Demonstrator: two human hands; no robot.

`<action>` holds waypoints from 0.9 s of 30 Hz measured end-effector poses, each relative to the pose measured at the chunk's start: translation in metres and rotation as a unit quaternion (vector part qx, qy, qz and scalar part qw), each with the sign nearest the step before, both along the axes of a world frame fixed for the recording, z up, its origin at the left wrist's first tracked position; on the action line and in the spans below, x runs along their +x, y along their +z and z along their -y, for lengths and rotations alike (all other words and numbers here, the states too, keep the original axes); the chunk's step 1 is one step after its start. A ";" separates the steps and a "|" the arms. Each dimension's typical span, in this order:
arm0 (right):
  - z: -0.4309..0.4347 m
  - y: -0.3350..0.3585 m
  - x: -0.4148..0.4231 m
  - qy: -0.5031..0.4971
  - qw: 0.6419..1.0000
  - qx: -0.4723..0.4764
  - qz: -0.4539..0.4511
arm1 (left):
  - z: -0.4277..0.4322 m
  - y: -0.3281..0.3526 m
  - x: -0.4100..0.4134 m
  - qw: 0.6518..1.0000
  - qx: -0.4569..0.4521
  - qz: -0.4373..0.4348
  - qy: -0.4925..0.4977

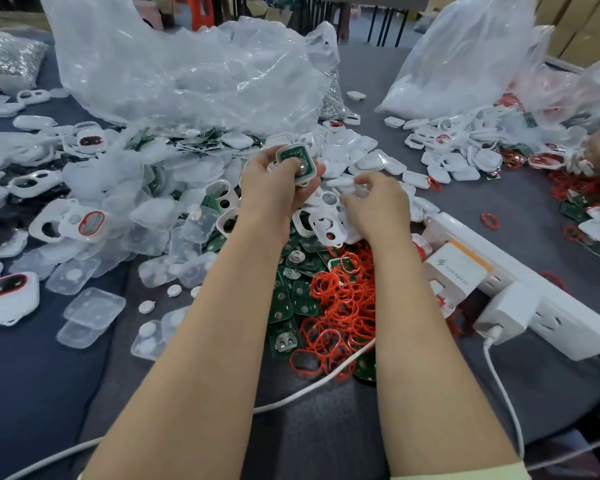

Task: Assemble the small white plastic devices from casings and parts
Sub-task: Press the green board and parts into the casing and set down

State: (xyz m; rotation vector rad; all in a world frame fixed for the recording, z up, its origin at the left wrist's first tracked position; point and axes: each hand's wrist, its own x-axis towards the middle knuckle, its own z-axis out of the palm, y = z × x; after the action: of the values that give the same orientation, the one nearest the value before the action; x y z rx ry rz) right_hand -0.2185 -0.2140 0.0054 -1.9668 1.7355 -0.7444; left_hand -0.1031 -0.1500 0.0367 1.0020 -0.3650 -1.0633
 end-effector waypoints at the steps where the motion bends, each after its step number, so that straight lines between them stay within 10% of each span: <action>1: 0.000 0.000 0.001 -0.004 1.000 -0.007 0.014 | 0.000 0.000 0.000 1.000 0.000 -0.001 0.001; 17: -0.011 0.018 0.007 0.161 0.981 -0.013 0.109 | -0.003 -0.001 0.015 0.999 -0.014 -0.030 0.027; 27: 0.017 0.019 0.038 0.037 0.995 -0.020 0.086 | -0.002 0.006 0.025 0.997 -0.033 -0.046 0.049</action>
State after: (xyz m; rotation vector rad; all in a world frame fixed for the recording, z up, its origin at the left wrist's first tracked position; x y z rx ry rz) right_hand -0.1803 -0.2314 0.0247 -1.9196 1.5516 -0.9004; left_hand -0.0785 -0.1483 0.0422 0.8991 -0.2723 -0.9993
